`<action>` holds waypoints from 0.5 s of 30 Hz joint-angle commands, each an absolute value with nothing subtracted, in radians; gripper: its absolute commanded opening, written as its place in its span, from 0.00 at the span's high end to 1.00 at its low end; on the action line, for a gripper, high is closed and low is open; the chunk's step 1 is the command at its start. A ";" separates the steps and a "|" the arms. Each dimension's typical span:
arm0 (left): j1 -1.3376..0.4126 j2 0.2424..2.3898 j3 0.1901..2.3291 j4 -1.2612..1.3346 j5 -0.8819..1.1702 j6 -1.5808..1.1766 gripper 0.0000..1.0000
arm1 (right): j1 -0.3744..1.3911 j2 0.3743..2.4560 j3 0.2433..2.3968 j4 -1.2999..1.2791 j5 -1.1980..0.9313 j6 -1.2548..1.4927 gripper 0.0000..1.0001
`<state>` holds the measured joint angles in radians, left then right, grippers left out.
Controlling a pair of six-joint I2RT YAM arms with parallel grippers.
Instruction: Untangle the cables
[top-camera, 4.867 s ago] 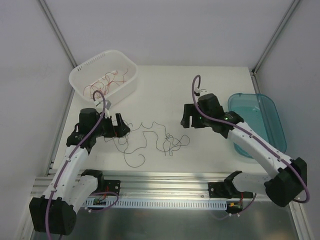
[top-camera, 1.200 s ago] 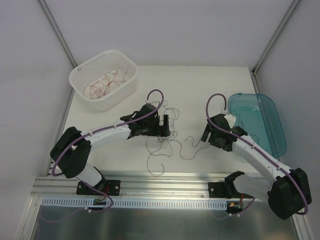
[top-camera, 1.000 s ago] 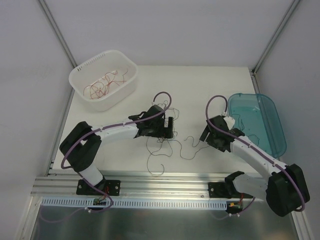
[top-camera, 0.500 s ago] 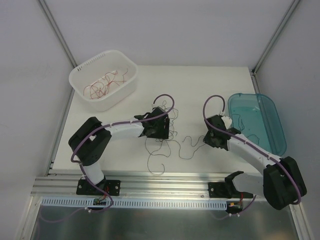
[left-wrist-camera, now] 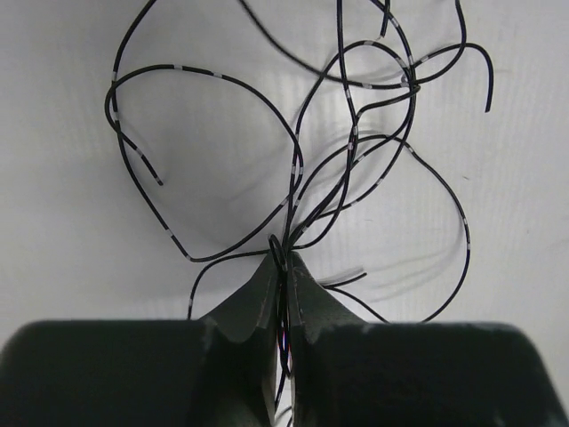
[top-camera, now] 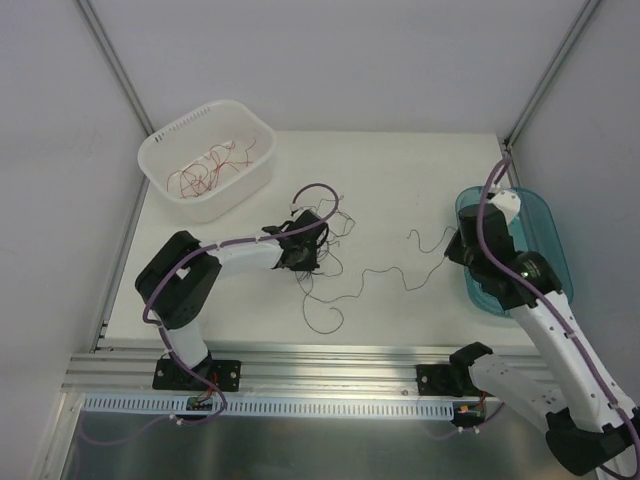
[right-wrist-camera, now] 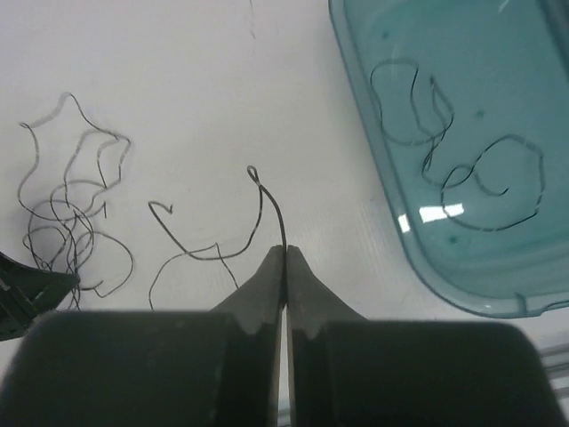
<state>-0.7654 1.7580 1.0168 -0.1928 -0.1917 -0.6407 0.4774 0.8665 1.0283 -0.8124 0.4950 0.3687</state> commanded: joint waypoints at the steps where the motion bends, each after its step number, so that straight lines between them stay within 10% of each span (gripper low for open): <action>1: -0.707 1.706 0.968 -0.265 -0.242 -0.621 0.98 | 0.460 0.839 1.236 -0.980 0.610 0.209 0.99; 15: -0.376 1.490 0.750 -0.291 -0.244 -0.560 1.00 | 0.440 0.896 1.802 -0.950 0.836 -0.164 0.99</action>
